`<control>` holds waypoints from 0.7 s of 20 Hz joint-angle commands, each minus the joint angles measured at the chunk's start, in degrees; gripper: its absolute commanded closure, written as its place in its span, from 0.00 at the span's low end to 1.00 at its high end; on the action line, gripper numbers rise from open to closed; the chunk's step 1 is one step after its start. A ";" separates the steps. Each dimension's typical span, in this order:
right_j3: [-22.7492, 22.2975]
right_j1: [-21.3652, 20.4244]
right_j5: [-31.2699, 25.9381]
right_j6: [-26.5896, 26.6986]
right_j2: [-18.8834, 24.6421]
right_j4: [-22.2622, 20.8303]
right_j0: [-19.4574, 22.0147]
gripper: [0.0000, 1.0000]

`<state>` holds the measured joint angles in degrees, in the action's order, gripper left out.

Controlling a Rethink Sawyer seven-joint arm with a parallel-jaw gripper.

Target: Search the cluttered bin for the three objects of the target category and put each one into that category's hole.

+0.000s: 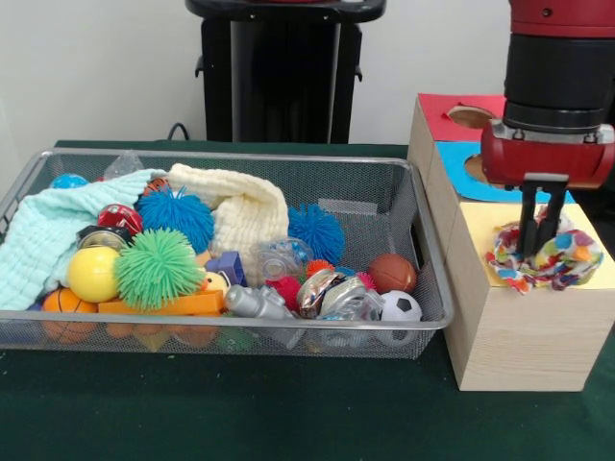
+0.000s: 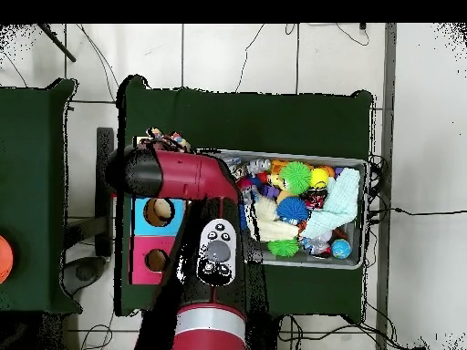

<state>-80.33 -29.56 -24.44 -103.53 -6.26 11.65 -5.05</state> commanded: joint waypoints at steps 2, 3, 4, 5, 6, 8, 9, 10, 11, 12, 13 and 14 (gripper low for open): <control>-10.29 2.46 1.42 -6.05 5.88 -1.69 2.92 1.00; -10.31 2.43 1.51 -5.92 5.90 -1.82 2.95 1.00; -10.35 2.61 1.80 -5.82 6.12 -1.88 3.07 1.00; -10.59 2.62 2.12 -5.90 6.16 -1.94 3.09 1.00; -10.92 2.51 2.46 -5.75 6.42 -2.01 3.32 1.00; -11.18 2.30 2.16 -5.89 6.32 -1.95 3.01 1.00; -11.46 2.25 1.70 -6.43 6.28 -1.54 2.70 1.00; -11.78 2.09 1.56 -7.22 6.03 -1.18 2.14 1.00; -12.18 1.99 1.28 -8.10 6.07 -0.53 1.73 1.00; -12.73 1.92 1.21 -8.70 6.55 0.08 1.53 1.00; -13.43 1.88 1.31 -9.72 6.78 0.80 1.13 1.00; -14.29 1.78 1.34 -10.71 7.10 1.60 0.84 1.00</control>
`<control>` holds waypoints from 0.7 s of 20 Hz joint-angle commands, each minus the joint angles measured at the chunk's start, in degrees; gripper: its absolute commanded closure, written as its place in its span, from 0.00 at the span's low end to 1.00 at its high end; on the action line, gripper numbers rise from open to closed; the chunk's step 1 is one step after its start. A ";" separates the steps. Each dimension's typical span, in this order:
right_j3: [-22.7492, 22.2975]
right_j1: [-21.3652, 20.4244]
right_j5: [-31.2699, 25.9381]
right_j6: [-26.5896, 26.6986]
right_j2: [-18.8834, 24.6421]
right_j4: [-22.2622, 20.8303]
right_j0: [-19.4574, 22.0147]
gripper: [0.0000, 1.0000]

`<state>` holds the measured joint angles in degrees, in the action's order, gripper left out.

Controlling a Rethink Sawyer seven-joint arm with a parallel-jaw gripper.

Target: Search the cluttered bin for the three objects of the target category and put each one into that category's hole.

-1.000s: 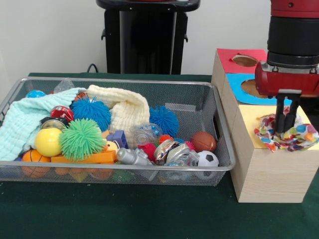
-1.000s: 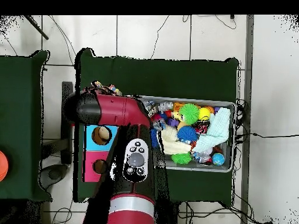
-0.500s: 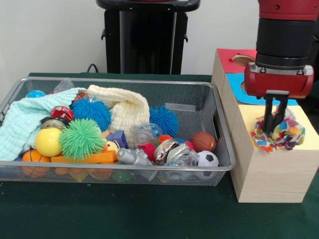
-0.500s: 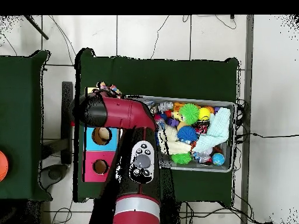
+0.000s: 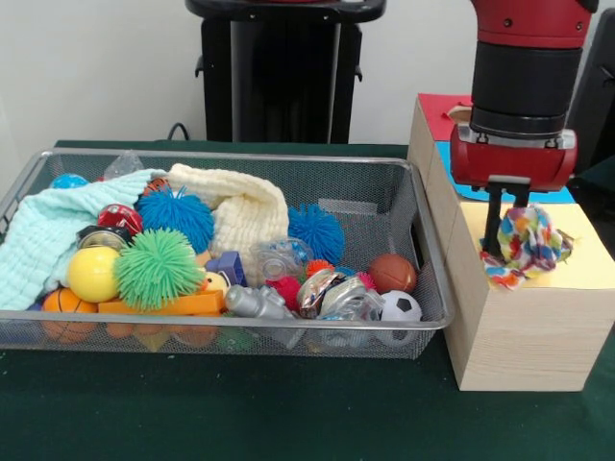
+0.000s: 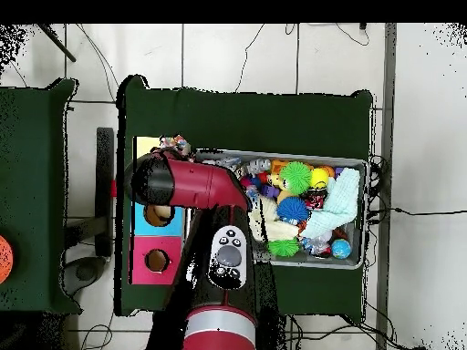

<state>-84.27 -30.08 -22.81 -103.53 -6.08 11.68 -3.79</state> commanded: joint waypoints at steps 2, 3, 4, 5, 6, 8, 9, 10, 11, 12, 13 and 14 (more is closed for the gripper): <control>-11.16 1.96 -0.42 -12.78 5.88 2.53 -1.93 1.00; -11.32 1.87 -0.39 -13.46 5.32 2.84 -2.65 1.00; -11.92 1.81 -0.09 -13.57 5.81 3.36 -2.56 1.00; -12.15 1.87 0.09 -13.90 5.82 3.84 -2.80 1.00; -12.47 1.88 0.24 -14.09 6.15 4.34 -2.82 1.00; -12.72 1.81 0.51 -14.90 6.06 5.54 -3.59 1.00; -12.87 1.72 0.53 -15.41 5.89 6.33 -4.10 1.00; -13.03 1.63 0.55 -15.93 5.73 7.11 -4.61 1.00; -13.20 1.54 0.67 -16.22 5.68 7.76 -4.97 1.00; -13.19 1.50 0.52 -16.32 5.53 8.24 -5.28 1.00; -13.14 1.42 0.39 -16.32 5.25 8.60 -5.62 1.00; -13.08 1.43 0.40 -16.13 5.03 8.92 -5.82 1.00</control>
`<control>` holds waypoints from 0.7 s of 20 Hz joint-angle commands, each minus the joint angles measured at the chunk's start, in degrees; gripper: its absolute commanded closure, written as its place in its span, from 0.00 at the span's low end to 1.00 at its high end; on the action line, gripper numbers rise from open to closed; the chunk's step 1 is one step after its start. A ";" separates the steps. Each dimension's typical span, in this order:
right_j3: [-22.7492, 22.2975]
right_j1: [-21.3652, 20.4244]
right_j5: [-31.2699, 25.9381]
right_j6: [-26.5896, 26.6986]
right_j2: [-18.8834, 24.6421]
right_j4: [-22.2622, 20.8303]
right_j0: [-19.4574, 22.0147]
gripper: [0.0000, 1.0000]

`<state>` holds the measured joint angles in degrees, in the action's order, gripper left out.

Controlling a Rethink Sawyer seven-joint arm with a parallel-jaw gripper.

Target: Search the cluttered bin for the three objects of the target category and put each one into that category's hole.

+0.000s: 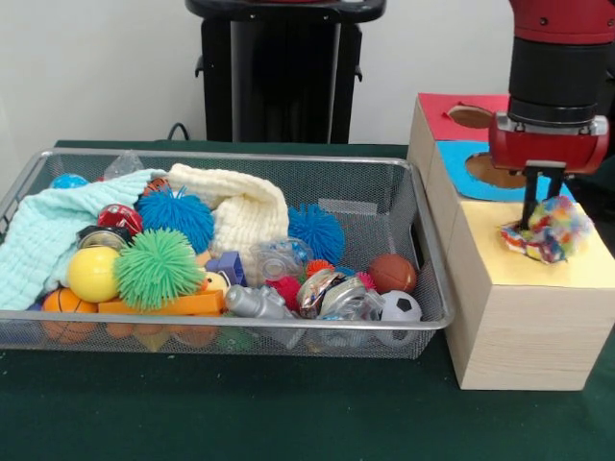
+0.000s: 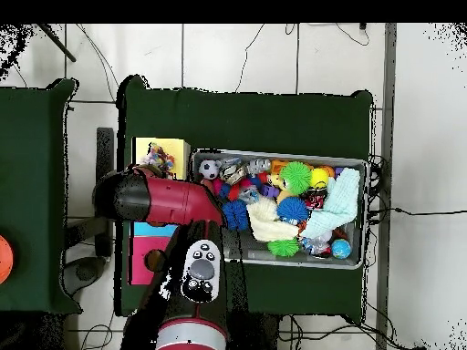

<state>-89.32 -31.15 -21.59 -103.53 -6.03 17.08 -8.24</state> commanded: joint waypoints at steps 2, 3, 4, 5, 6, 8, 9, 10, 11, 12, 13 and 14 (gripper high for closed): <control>-7.25 3.04 -0.82 -15.42 4.59 3.94 -1.52 1.00; -6.76 3.39 -0.71 -14.97 4.46 4.07 -1.47 1.00; -6.23 3.82 -0.45 -14.50 4.40 4.07 -1.40 1.00; -5.49 4.44 -0.30 -14.21 4.36 4.20 -1.30 1.00; -4.95 5.03 0.47 -14.00 4.34 4.24 -1.27 1.00; -3.88 6.08 1.14 -13.43 4.13 4.18 -1.18 1.00; -3.26 6.77 1.63 -13.11 3.81 4.12 -1.19 1.00; -2.80 7.59 1.85 -12.37 4.35 4.19 -0.54 1.00; -2.00 8.73 3.30 -11.59 4.72 3.90 0.02 1.00; -1.20 9.86 4.75 -10.80 5.09 3.61 0.58 1.00; -0.33 10.86 6.00 -9.96 5.55 3.20 1.21 1.00; 0.55 11.86 7.25 -9.11 6.02 2.79 1.84 1.00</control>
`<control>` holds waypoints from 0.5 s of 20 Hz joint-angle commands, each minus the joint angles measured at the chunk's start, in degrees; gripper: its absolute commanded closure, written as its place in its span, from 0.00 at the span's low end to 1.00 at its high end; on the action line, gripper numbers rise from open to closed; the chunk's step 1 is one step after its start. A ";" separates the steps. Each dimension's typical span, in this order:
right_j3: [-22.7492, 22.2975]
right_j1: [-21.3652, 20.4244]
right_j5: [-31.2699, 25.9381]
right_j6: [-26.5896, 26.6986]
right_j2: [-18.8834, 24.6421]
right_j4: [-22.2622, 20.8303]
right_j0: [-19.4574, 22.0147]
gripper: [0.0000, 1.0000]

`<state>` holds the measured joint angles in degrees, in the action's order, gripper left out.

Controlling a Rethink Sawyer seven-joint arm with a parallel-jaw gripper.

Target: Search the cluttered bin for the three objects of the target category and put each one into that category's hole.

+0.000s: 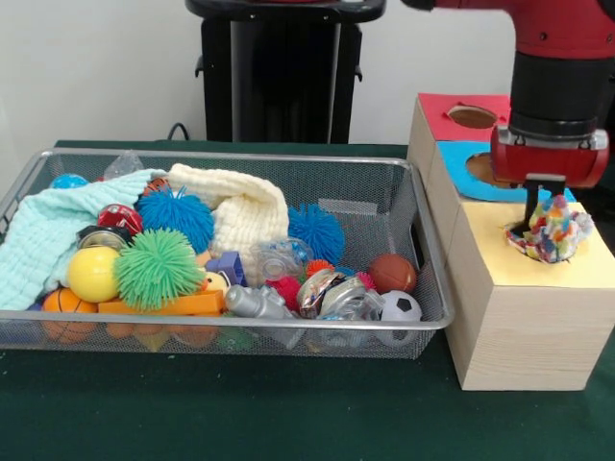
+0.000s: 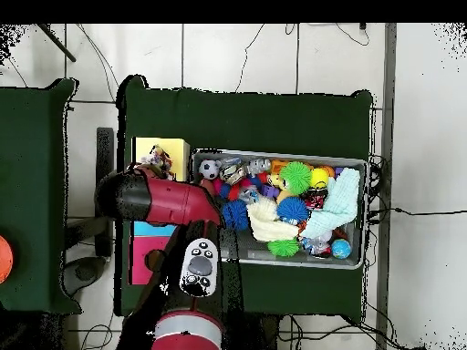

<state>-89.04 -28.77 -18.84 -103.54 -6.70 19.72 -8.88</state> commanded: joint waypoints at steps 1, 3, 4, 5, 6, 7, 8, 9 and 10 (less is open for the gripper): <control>1.39 10.35 4.93 -8.64 6.28 -0.21 2.53 1.00; 3.97 12.28 4.94 -7.30 5.46 -0.98 2.70 1.00; 5.42 13.35 4.52 -6.42 5.05 -1.39 2.83 1.00; 6.11 13.91 4.77 -5.92 4.83 -1.72 2.90 1.00; 6.18 14.07 4.83 -5.47 5.38 -1.96 3.42 1.00; 6.25 14.06 4.94 -5.41 5.43 -2.07 3.61 1.00; 5.90 13.79 4.88 -5.55 5.65 -2.05 3.77 1.00; 5.93 13.94 5.32 -5.68 5.67 -2.12 3.96 1.00; 5.63 13.74 5.82 -5.86 5.91 -2.29 4.12 1.00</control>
<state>-84.16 -23.04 -14.78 -103.53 -6.42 19.27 -7.79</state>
